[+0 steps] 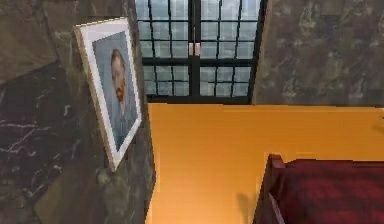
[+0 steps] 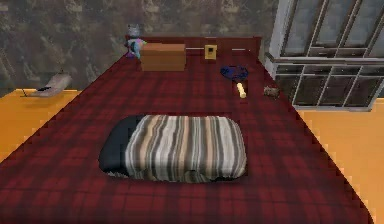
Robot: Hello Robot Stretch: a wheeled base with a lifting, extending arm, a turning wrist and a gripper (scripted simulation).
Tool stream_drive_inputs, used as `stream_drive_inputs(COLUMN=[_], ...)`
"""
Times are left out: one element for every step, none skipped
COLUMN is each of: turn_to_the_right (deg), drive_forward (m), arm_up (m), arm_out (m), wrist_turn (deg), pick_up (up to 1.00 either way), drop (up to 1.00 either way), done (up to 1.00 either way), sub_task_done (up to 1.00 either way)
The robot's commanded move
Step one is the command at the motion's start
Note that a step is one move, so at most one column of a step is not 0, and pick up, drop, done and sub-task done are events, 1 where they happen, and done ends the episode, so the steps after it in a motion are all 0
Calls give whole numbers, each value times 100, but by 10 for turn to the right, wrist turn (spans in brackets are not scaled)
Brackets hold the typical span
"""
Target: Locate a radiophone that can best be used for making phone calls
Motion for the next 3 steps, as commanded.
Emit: stream_drive_inputs(turn_to_the_right=[30, 0, 30], drive_forward=[0, 100, 0], arm_up=[0, 0, 0], arm_out=[0, 0, 0], wrist_turn=[0, 0, 0], pick_up=[0, 0, 0], drop=[0, 0, 0], done=[0, 0, 0], sub_task_done=[0, 0, 0])
